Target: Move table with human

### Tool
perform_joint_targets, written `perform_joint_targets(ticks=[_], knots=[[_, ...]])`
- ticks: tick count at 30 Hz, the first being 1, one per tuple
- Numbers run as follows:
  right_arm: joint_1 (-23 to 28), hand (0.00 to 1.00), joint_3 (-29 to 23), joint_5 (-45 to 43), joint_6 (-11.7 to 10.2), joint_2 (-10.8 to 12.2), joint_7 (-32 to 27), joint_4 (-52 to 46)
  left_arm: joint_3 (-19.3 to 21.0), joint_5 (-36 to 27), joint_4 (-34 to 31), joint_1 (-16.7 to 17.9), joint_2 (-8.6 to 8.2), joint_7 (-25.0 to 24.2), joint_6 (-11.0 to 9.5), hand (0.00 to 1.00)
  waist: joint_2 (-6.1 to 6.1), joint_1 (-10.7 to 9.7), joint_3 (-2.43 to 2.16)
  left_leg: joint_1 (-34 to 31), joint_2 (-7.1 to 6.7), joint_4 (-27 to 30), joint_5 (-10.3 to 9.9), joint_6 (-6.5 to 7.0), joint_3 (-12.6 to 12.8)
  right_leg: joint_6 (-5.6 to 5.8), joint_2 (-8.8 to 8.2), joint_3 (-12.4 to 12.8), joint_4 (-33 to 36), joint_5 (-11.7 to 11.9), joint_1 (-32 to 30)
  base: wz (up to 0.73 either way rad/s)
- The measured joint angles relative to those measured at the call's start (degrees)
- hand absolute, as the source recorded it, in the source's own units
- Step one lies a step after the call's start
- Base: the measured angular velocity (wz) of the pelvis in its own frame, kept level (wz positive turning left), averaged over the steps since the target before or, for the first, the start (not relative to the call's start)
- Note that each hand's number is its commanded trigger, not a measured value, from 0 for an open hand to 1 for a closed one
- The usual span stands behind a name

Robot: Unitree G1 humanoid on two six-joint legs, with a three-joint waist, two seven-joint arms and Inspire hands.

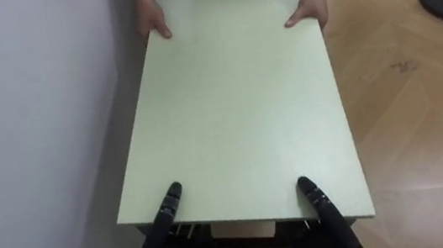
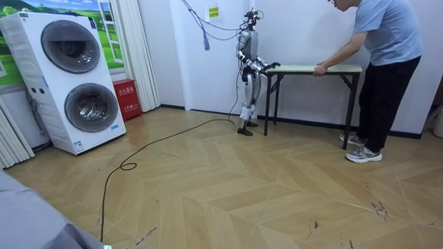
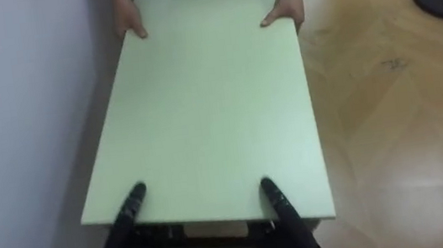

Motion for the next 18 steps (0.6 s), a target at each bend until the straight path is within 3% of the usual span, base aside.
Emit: perform_joint_targets(ticks=[2, 14, 15, 16, 17, 18], knots=[[-0.53, 1.0, -0.01, -0.5, 0.01, 0.12, 1.32, 1.45, 0.39, 0.06, 1.52, -0.42, -0.01, -1.5, 0.0, 1.0, -0.05, -0.01, 0.0, 0.28, 0.04, -0.13, 0.04, -0.07, -0.07, -0.03, 0.02, -1.03, 0.0, -0.02, 0.24, 0.0], [-2.0, 1.0, -0.67, -1.5, 0.67, 0.52, 5.3, 6.18, 2.75, 3.28, 7.81, -1.59, -0.13, -9.18, 0.32, 1.0, -0.8, -0.01, -0.24, 0.69, 0.03, -0.06, 0.04, -0.06, -0.03, -0.05, 0.04, -1.08, 0.01, -0.01, 0.49, 0.0], [-2.07, 0.93, -0.71, -1.49, 0.76, 0.52, 5.45, 6.38, 2.8, 3.37, 8.17, -1.68, -0.13, -9.65, 0.32, 0.93, -0.83, -0.01, -0.24, 0.69, 0.03, -0.07, 0.04, -0.06, -0.02, -0.05, 0.04, -1.07, 0.01, -0.01, 0.49, 0.0], [-2.11, 0.63, -0.81, -1.49, 0.92, 0.52, 5.58, 6.48, 2.87, 3.38, 8.63, -1.85, -0.13, -10.17, 0.31, 0.69, -0.83, -0.01, -0.24, 0.71, 0.03, -0.08, 0.04, -0.06, -0.01, -0.05, 0.04, -1.05, 0.02, -0.01, 0.49, 0.0], [-2.13, 0.22, -0.91, -1.5, 1.07, 0.52, 5.61, 6.49, 2.91, 3.38, 8.79, -1.92, -0.13, -10.33, 0.31, 0.47, -0.82, -0.01, -0.24, 0.71, 0.03, -0.08, 0.04, -0.06, -0.01, -0.05, 0.04, -1.05, 0.02, -0.01, 0.49, 0.0], [-2.18, 0.0, -0.96, -1.51, 1.18, 0.52, 5.84, 6.7, 3.02, 3.55, 9.15, -1.97, -0.13, -10.74, 0.3, 0.15, -0.82, -0.01, -0.23, 0.75, 0.03, -0.11, 0.04, -0.06, -0.01, -0.05, 0.04, -1.03, 0.01, -0.02, 0.52, 0.0]])
